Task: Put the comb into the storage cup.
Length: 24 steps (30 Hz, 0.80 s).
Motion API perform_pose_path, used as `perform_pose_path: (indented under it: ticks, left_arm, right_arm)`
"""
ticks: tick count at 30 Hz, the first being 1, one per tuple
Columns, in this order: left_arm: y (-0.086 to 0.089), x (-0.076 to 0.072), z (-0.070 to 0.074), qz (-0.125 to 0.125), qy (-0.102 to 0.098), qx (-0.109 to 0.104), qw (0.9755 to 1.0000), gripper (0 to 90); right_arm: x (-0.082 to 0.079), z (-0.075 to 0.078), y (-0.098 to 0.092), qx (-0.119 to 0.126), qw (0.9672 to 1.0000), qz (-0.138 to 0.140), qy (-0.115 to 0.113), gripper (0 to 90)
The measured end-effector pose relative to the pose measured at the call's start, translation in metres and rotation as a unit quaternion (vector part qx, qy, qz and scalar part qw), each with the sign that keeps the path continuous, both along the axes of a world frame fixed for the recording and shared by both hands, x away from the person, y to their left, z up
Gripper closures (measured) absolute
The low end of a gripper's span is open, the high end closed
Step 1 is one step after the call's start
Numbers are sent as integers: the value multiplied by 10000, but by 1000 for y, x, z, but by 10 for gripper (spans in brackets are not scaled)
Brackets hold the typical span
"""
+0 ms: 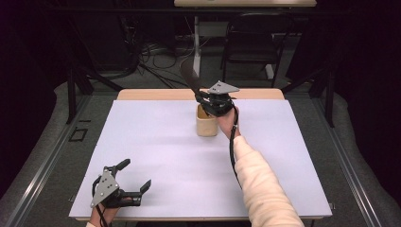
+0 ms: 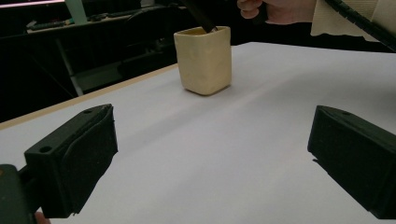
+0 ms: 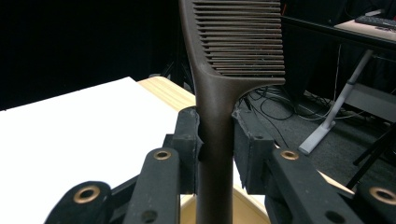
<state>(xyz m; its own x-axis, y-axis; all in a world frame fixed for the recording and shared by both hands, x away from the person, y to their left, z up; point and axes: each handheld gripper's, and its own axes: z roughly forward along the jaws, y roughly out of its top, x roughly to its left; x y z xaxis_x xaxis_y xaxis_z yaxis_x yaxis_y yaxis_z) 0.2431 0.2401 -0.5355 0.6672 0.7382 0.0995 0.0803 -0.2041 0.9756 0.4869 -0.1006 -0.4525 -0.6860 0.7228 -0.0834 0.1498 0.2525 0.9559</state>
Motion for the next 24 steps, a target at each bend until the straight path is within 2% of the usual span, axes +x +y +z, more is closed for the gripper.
perform_pose_path:
  ticks: [24]
  left_arm:
    - [0,0,0,-7,-16,-6,10000,14]
  right_arm:
    - [0,-15,-3,-120,9999,32,90,722]
